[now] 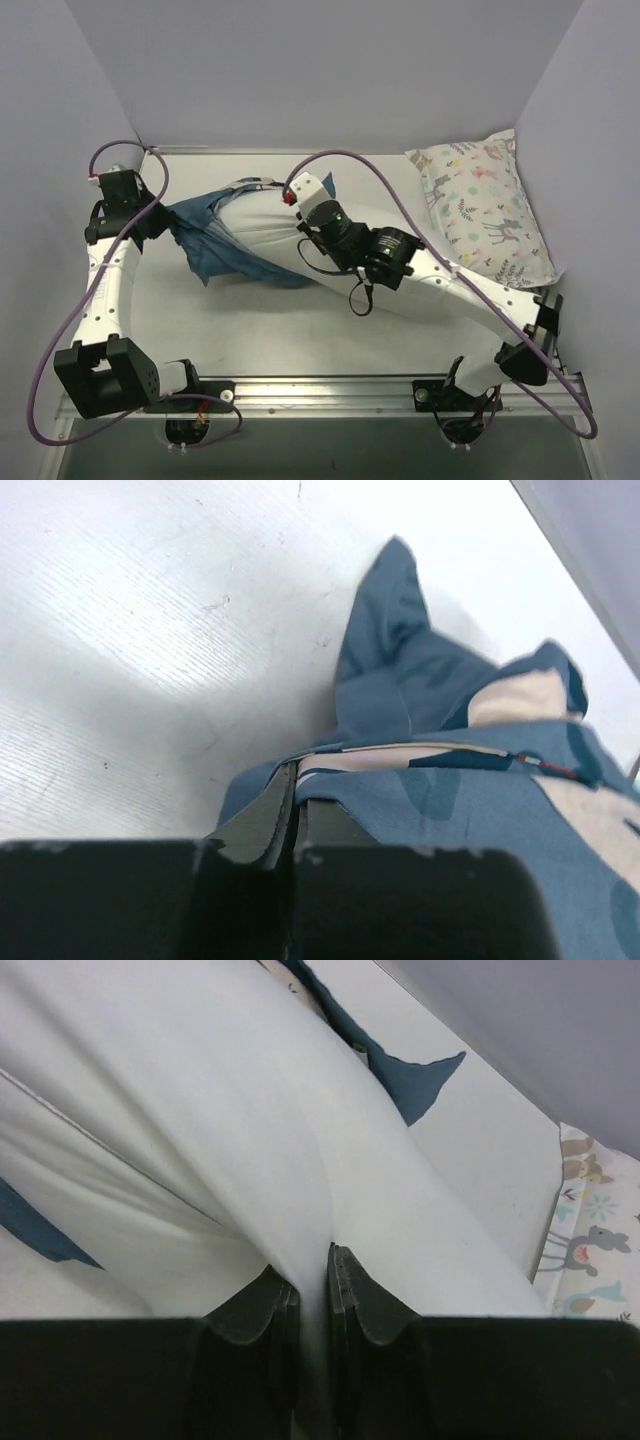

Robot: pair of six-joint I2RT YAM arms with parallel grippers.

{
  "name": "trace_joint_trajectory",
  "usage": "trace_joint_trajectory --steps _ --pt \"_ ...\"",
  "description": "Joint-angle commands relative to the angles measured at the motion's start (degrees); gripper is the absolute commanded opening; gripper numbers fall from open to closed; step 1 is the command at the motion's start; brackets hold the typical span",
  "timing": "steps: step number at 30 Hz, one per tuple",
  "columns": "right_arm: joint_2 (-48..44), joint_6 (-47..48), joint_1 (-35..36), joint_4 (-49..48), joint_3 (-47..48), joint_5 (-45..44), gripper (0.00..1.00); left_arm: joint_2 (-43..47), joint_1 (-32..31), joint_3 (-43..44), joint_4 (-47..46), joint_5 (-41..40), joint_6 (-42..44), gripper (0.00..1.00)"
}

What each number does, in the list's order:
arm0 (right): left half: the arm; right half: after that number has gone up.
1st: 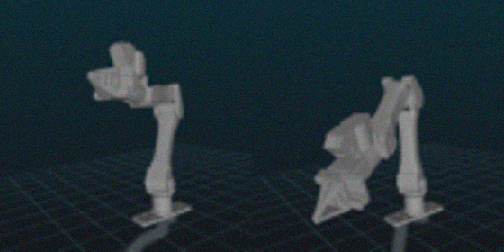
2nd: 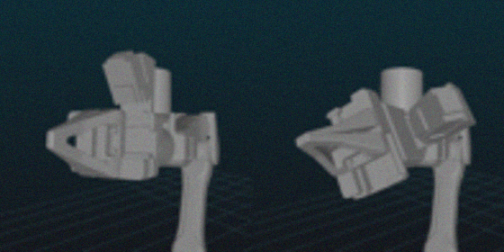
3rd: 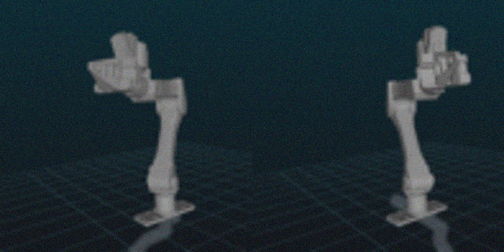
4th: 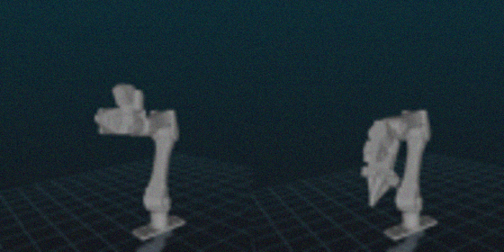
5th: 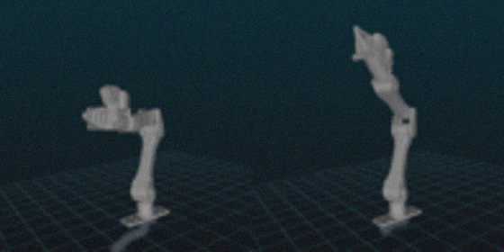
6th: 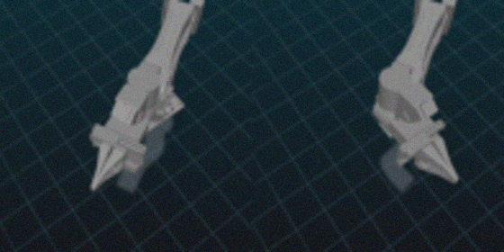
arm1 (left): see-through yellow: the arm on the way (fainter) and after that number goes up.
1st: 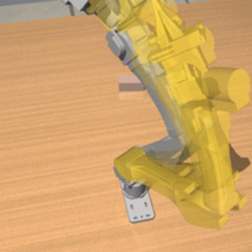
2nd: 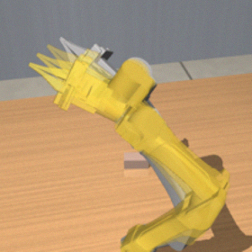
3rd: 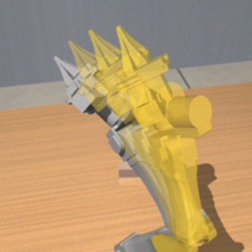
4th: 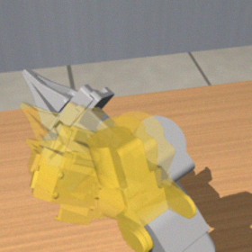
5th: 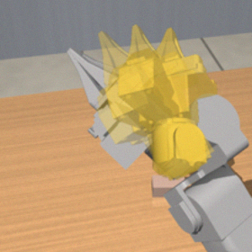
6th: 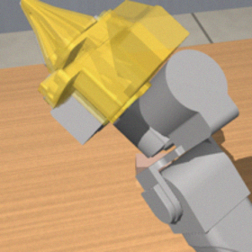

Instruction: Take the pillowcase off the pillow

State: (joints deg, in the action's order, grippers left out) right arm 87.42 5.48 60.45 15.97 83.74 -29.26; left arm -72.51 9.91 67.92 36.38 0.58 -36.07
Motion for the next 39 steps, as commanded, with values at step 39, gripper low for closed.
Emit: trace_joint_trajectory --steps 39 --pt "17.6 -30.69 -18.52 0.57 20.5 12.28 0.0 1.14 0.3 -4.37 -9.31 -0.58 0.12 0.0"
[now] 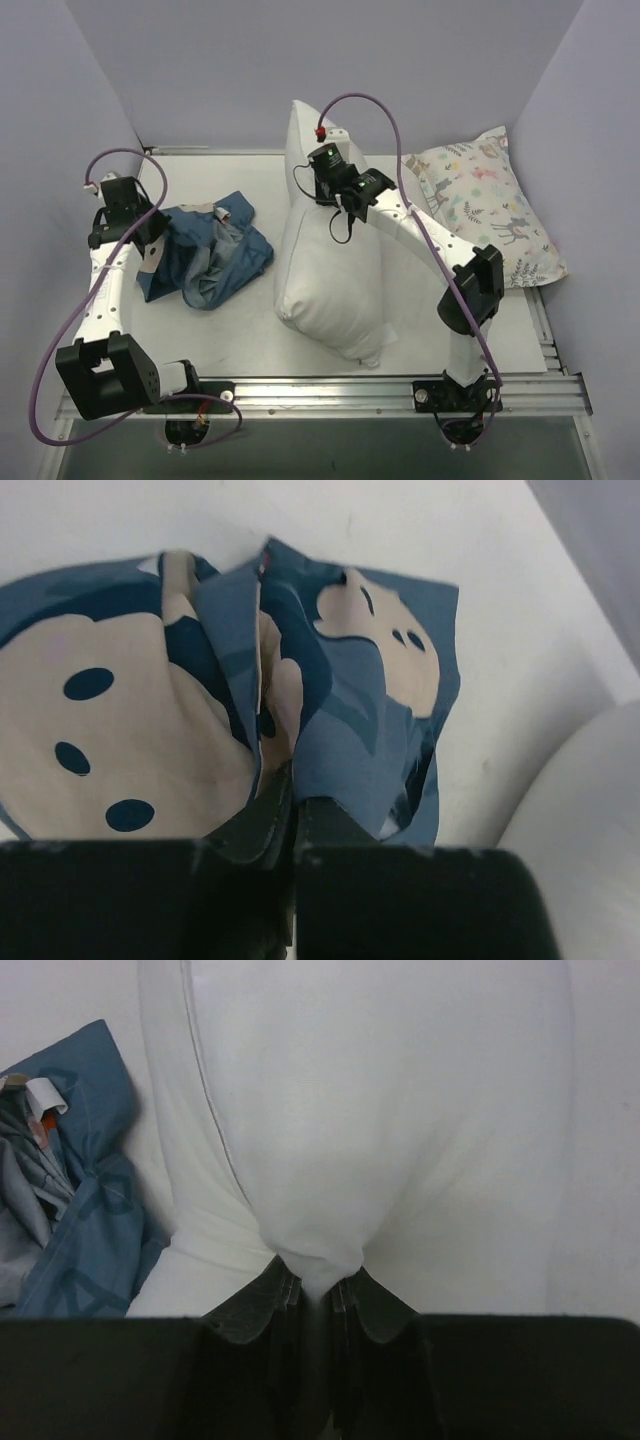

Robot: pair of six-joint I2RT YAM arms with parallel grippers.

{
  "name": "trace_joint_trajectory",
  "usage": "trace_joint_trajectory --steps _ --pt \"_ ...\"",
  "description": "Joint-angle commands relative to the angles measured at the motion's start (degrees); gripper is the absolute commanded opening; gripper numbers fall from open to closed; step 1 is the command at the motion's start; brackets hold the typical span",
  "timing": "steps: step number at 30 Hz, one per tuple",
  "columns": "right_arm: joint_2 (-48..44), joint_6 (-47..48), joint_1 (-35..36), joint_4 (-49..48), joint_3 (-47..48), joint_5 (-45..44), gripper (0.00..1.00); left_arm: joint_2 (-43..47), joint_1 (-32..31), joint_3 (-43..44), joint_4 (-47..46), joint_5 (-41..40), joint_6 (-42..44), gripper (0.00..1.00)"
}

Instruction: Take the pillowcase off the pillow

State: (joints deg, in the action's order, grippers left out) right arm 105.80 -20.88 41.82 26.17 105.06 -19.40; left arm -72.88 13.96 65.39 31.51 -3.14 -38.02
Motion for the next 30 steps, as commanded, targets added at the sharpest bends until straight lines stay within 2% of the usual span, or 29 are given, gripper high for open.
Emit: trace_joint_trajectory --steps 1,2,4,5,7,8,9,10,13,14,15,17,22,25,30 --pt "0.54 -4.95 0.01 -9.91 -1.08 3.31 0.0 1.34 -4.89 -2.1 -4.18 3.14 2.68 0.02" --pt "0.98 -5.13 0.01 -10.17 -1.78 4.53 0.0 1.25 -6.21 -2.36 -4.09 3.14 3.82 0.06" --pt "0.99 -5.57 -0.25 -10.53 -2.66 5.94 0.0 1.51 -8.24 -2.28 -3.47 4.27 5.05 0.26" --pt "0.55 -5.4 -0.51 -11.14 -3.79 8.04 0.0 1.78 -8.59 -1.93 -3.3 4.28 6.37 0.42" --pt "-1.03 -4.96 -1.04 -11.41 -4.24 9.55 0.09 2.65 -8.77 -0.62 -1.89 4.19 8.04 0.61" --pt "-1.55 -4.61 -1.22 -11.41 -4.24 10.34 0.22 2.92 -8.86 0.26 -1.1 3.67 9.62 0.67" --pt "-2.0 -4.26 -1.39 -11.32 -3.72 12.78 0.3 3.36 -9.03 2.27 0.03 3.58 10.5 0.75" --pt "-2.61 -3.99 -2.0 -10.97 -3.2 14.11 0.48 4.06 -9.21 3.33 0.65 2.97 11.21 0.77" --pt "-4.01 -3.46 -2.36 -9.65 -1.18 18.15 0.75 4.76 -11.22 8.24 3.55 1.03 13.76 0.85" --pt "-4.46 -3.11 -2.36 -8.95 -0.82 18.95 0.94 4.94 -12.01 9.49 4.08 0.85 14.72 0.86" --pt "-4.9 -3.11 -2.27 -8.77 -0.73 18.96 1.0 5.12 -12.72 10.37 4.7 0.59 15.08 0.95" --pt "-7.0 -3.37 -2.36 -8.34 -1.25 21.5 1.0 6.26 -16.21 11.78 4.79 0.41 15.87 0.97" --pt "-15.43 -4.25 -2.62 -7.98 -7.83 20.63 1.0 9.95 -21.42 11.09 4.71 2.08 16.92 0.97" --pt "-22.11 -5.31 -2.8 -7.98 -15.39 16.42 1.0 13.36 -24.76 7.75 4.09 2.25 17.71 0.97" --pt "-34.05 -6.1 -2.98 -8.07 -31.38 10.09 1.0 18.21 -26.35 0.63 3.04 5.68 18.24 0.97"
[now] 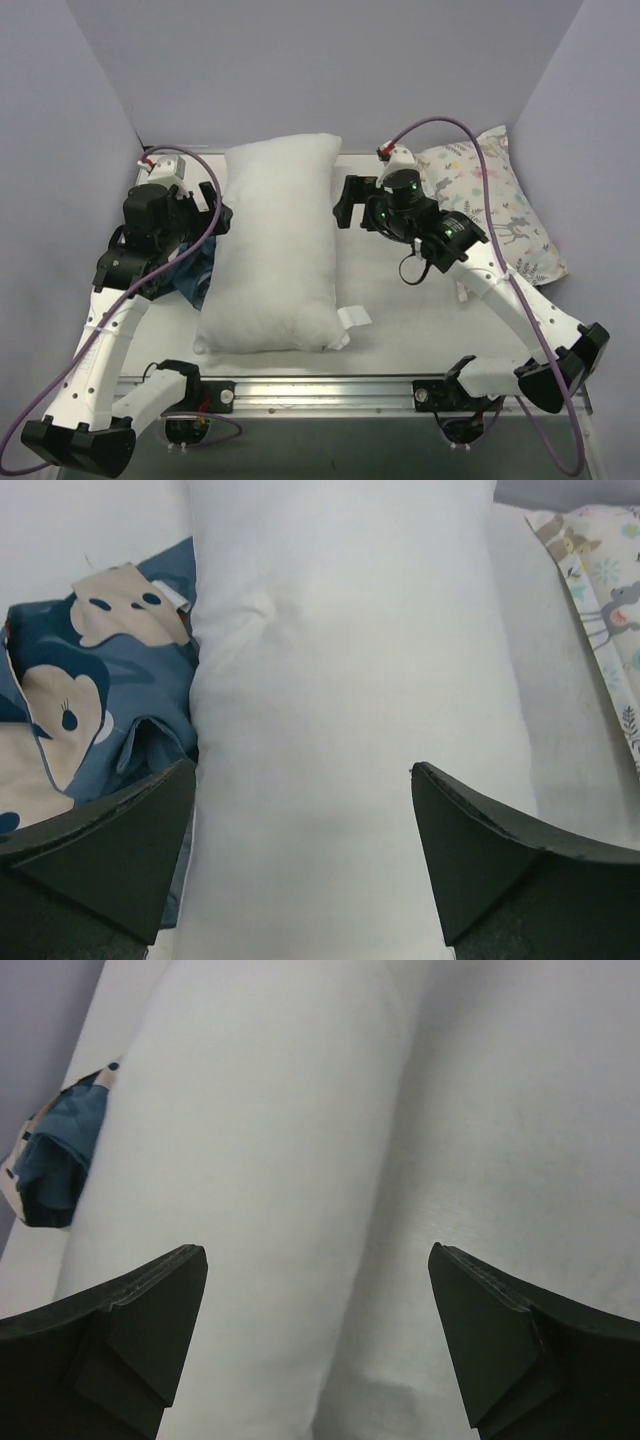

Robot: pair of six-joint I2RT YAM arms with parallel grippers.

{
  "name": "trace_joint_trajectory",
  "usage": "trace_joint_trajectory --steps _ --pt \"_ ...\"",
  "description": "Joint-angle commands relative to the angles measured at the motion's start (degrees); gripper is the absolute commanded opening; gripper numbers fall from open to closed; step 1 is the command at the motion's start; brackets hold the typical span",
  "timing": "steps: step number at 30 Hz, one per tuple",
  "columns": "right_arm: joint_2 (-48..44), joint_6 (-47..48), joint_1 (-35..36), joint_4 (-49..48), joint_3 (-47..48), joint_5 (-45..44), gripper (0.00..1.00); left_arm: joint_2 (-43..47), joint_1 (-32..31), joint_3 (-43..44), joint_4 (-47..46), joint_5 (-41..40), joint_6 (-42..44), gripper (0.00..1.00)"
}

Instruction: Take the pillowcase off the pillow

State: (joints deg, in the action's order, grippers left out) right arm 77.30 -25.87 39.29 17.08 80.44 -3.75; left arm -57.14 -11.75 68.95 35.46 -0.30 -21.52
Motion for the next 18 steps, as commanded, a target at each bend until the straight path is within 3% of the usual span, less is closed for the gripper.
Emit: trace_joint_trajectory --steps 1,6,10,18 --pt "-7.14 -1.46 -0.53 1.11 -8.71 -6.26 1.0 4.39 -0.64 -3.99 -1.1 3.02 2.18 0.97" --pt "-17.33 -1.99 -0.62 1.03 -20.83 -8.64 1.0 9.32 -0.73 -8.65 -1.98 4.86 2.97 0.97" --pt "-20.6 -2.87 -1.14 1.2 -25.15 -9.7 1.0 10.12 -0.73 -9.53 -1.89 5.39 4.11 0.97" --pt "-21.58 -2.26 -1.23 1.11 -24.99 -10.4 1.0 10.3 -0.64 -9.45 -1.89 6.97 4.03 0.97"
